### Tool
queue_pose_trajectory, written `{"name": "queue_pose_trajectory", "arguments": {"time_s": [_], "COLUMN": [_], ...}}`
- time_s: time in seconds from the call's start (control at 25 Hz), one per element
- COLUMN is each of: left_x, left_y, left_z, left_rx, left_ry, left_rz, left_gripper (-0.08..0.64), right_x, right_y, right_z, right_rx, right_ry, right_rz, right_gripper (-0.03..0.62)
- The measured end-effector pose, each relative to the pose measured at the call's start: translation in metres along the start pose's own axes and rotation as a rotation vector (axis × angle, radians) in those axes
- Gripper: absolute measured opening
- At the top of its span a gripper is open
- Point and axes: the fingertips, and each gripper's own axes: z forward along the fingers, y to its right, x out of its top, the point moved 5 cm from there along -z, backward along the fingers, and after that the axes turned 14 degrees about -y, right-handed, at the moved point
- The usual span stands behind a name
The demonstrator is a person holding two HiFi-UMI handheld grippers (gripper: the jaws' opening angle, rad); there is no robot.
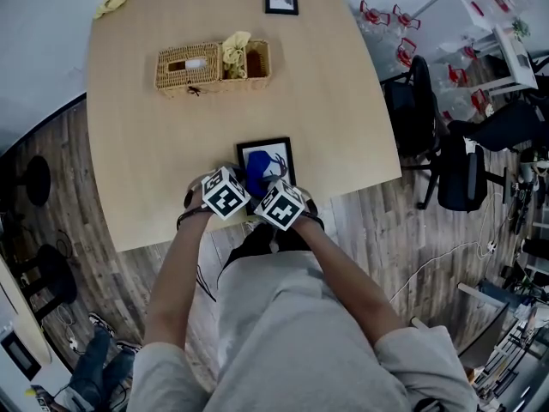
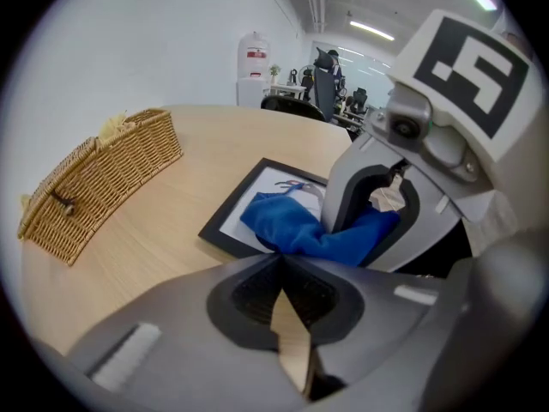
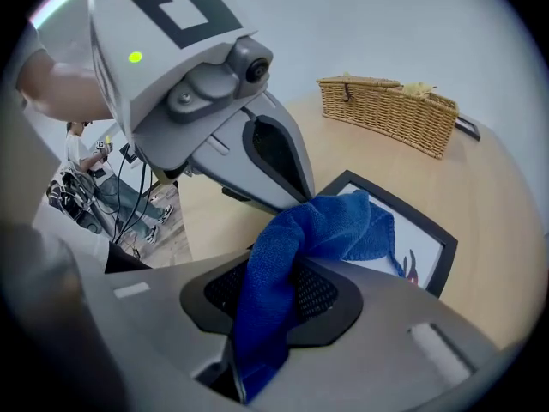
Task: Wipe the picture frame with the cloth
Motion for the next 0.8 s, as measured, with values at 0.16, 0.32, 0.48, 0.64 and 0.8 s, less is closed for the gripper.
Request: {"name": "queue_pose_trajectory", "arguments": {"time_s": [0.16,0.32,0.48,0.64,0.8], "left_x": [-0.001,-0.001,0.0,0.0,-0.001], "left_y": [0.001,0.002,0.002,0.002,0.003], "left_z": [-0.001,-0.001,-0.001,-0.001,0.0], "left_rx": [0.007,0.022,0.027,0.029,0.031], "left_ry": [-0.002,-0.006,-0.003,-0.002,-0.004], "left_rz": [-0.004,-0.008,-0.014,-0.014,-0.013], "left_gripper": [0.053,0.054,0.054,0.054,0.053], "right_x": [-0.001,-0.003,-0.006,-0.009,-0.012], "right_y": [-0.011,-0.017,-0.023,-0.03,-0.038], "right_z": [0.002,0.002,0.002,0.003,0.003], "right_rx": [-0.021,-0.03,-0.046,-0.057,-0.065], "right_ry": [0.01,0.018,0.018,0.02,0.016], "right_rz": [-0.027,-0.062,-0.112,-0.157,-0.194], "right_gripper": [0.097,0.097,0.095,0.095,0.095]}}
